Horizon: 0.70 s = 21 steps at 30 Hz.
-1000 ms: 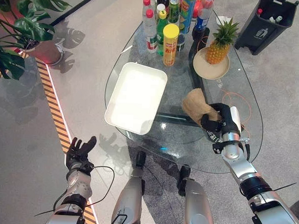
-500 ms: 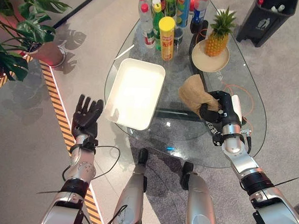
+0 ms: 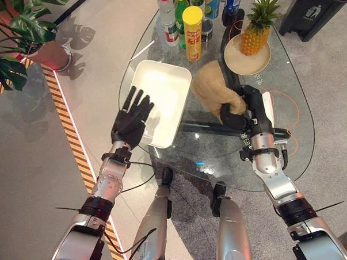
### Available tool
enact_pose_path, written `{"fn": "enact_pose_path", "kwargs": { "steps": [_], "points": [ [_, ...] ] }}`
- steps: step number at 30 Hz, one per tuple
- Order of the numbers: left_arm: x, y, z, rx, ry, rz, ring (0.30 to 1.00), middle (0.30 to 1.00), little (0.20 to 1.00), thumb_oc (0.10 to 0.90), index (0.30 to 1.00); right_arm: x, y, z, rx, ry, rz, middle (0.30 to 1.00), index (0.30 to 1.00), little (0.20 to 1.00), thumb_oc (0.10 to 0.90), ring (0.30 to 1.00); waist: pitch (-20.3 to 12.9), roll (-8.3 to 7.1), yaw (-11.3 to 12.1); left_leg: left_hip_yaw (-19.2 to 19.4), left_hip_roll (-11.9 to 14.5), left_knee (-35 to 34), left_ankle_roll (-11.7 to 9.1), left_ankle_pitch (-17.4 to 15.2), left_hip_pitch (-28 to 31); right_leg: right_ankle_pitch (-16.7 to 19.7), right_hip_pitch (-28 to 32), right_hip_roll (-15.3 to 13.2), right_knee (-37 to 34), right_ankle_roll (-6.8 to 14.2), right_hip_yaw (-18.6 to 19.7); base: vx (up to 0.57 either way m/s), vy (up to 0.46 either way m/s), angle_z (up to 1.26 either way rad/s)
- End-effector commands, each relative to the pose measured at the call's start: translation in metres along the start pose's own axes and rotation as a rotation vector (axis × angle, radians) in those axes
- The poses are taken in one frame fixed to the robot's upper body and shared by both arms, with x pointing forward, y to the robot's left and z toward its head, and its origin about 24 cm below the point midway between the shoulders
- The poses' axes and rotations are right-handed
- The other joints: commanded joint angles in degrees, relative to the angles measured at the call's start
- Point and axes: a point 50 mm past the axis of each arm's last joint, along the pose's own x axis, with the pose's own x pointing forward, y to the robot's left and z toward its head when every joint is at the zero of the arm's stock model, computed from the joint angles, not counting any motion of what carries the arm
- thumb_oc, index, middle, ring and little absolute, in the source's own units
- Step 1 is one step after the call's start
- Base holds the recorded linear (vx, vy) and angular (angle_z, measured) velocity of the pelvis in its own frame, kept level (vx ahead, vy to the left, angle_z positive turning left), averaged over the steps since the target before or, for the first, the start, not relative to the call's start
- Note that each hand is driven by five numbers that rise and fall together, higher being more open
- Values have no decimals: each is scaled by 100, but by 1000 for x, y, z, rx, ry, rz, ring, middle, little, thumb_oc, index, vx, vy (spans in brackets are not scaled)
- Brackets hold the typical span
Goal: Wipe the table with a cloth and put it in the basket.
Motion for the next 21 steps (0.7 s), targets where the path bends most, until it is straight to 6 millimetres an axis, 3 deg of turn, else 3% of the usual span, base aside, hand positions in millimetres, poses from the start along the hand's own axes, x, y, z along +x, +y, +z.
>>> {"fn": "enact_pose_path", "kwargs": {
  "steps": [1, 11, 21],
  "points": [
    [21, -42, 39, 22, -110, -212, 900, 900, 900, 800, 900, 25, -6, 102, 158, -497, -39, 300, 300, 200, 100, 300, -105, -440, -174, 610, -404, 956, 310, -938, 1, 760, 579, 393, -1280, -102, 99, 44, -14, 1],
    [29, -59, 24, -13, -7, -256, 900, 900, 900, 800, 900, 20, 1, 127, 231, -589, 8, 300, 300, 200, 100, 300, -105, -485, -185, 614, -361, 1048, 265, -974, 11, 741, 676, 374, -1301, -108, 86, 32, -17, 1],
    [32, -74, 17, -65, 17, -327, 900, 900, 900, 800, 900, 15, 15, 135, 255, -594, 95, 300, 300, 200, 100, 300, -105, -511, -182, 574, -371, 1094, 237, -984, -2, 740, 690, 367, -1296, -111, 89, 25, -14, 0]
  ]
}}
